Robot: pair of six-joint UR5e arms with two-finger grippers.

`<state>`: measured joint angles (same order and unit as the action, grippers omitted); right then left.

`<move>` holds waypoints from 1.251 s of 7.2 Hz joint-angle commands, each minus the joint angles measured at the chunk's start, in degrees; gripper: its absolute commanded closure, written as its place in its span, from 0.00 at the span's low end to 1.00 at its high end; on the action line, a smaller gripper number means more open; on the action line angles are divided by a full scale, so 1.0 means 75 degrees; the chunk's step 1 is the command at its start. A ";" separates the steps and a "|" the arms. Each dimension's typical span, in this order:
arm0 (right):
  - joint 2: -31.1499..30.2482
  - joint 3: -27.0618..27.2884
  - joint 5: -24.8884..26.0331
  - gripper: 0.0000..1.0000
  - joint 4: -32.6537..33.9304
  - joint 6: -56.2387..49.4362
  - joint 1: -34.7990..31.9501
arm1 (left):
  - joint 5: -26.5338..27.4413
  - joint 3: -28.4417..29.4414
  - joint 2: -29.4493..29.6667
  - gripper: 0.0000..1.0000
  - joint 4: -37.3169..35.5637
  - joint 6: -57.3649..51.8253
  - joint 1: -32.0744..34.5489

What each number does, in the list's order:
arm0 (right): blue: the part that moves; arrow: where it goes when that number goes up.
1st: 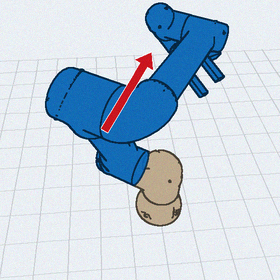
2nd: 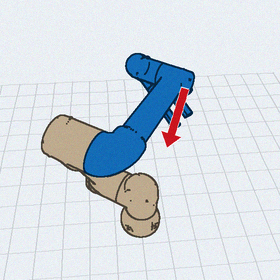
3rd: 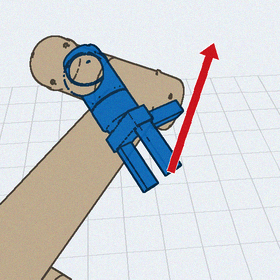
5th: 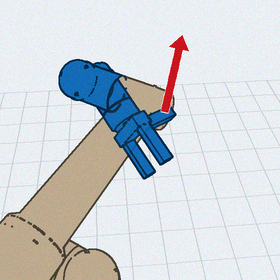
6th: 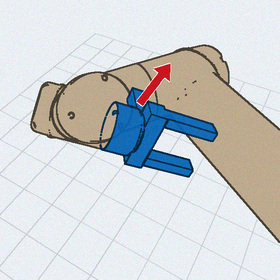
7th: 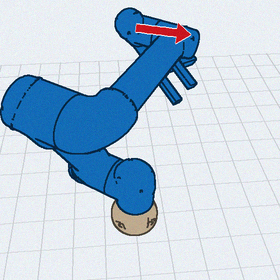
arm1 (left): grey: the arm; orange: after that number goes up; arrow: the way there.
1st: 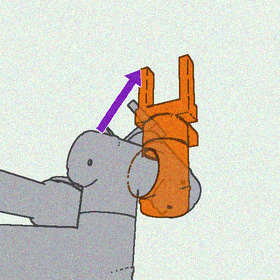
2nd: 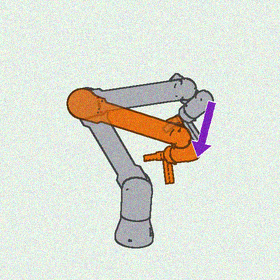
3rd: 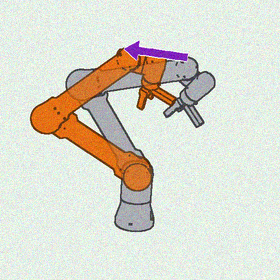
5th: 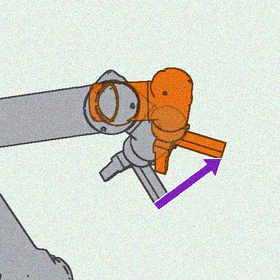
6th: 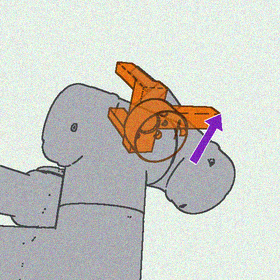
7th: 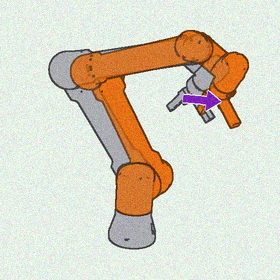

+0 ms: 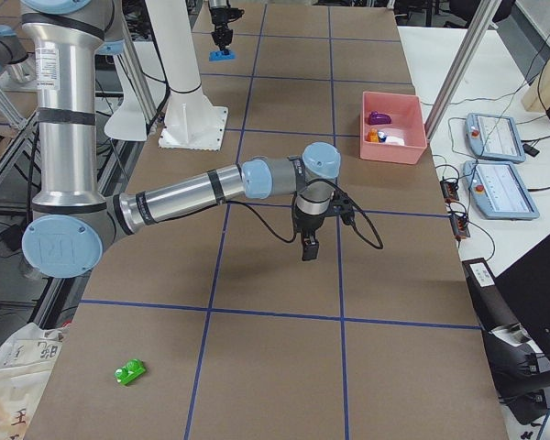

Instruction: Put all blocks into box

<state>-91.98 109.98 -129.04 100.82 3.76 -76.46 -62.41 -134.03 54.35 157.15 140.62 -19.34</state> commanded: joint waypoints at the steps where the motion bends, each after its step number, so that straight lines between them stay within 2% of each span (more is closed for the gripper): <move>1: -0.0145 -0.0004 0.0002 0.00 -0.0001 0.0002 0.0000 | 0.0013 -0.0012 0.0568 1.00 0.0011 -0.0105 0.0584; 3: -0.0507 0.0054 0.0084 0.00 -0.0013 0.0014 0.0000 | -0.0010 -0.0013 0.0735 1.00 0.0011 -0.0105 0.1229; 4: -0.0869 0.0171 0.0061 0.00 -0.0373 -0.0044 -0.0012 | -0.0242 -0.0013 0.0723 1.00 0.0011 -0.0117 0.1475; 5: -0.1685 0.0288 0.0095 0.00 -0.1385 -0.0056 0.0000 | -0.0929 -0.0001 0.0758 1.00 0.0000 -0.0267 0.2011; 6: -0.2540 0.0289 0.0107 0.00 -0.2498 -0.0079 0.0000 | -0.1214 0.0046 0.0886 1.00 0.0000 -0.0339 0.2306; 7: -0.3222 0.0231 0.0235 0.00 -0.3089 -0.0555 0.0000 | -0.1229 0.0081 0.0933 1.00 0.0011 -0.0502 0.2344; 9: -0.4162 0.0207 0.0539 0.00 -0.3247 -0.2333 -0.0012 | -0.1241 0.0070 0.1027 1.00 0.0023 -0.0714 0.2671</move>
<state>-118.63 111.67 -126.36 77.83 -6.34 -76.48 -71.53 -133.54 61.51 157.25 135.96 -0.87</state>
